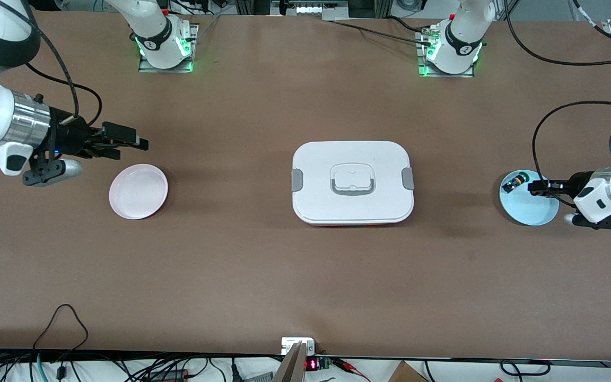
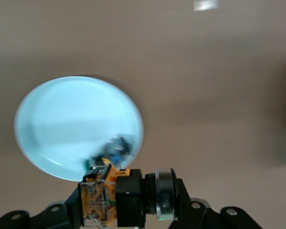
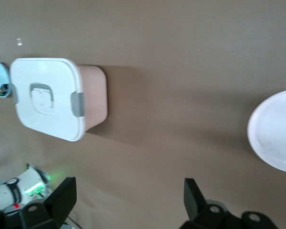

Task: Transfer orange switch to right arm and place
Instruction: 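Lift the orange switch with the left gripper while the right gripper advances, then carry the switch toward the right gripper above the white box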

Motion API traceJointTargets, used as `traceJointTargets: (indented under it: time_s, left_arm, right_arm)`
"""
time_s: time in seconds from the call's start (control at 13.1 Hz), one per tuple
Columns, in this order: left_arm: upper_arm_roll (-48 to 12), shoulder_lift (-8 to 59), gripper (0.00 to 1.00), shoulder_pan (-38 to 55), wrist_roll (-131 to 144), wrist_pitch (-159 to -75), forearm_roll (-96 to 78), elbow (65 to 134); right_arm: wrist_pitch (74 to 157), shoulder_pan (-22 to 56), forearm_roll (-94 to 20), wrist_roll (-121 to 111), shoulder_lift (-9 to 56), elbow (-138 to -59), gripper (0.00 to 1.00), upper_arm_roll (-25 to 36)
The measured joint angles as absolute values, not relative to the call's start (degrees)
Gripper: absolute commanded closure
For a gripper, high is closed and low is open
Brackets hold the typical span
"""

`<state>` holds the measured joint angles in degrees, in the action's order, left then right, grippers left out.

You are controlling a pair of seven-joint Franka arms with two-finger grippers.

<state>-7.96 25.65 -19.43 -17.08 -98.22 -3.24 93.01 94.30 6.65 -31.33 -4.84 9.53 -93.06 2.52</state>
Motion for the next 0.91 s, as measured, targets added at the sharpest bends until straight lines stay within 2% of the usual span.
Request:
traceJointTargets:
  time_s: [0.38, 0.61, 0.91]
  left_arm:
    - [-10.94, 25.61, 0.73, -19.34, -18.53, -84.94, -23.29, 87.13]
    - [-12.93, 25.68, 0.74, -19.36, -23.83, -82.88, -35.79, 87.06]
    - [-18.35, 26.61, 0.74, -18.78, -42.23, -83.01, -46.27, 87.12]
  right_arm:
    - [93.81, 6.72, -51.50, -5.11, 12.10, -95.33, 0.00, 2.49]
    - [93.77, 6.74, -69.41, -5.63, 13.89, -100.31, 0.00, 2.49]
    - [92.72, 7.07, -81.60, -7.78, 16.01, -102.93, 0.00, 2.34]
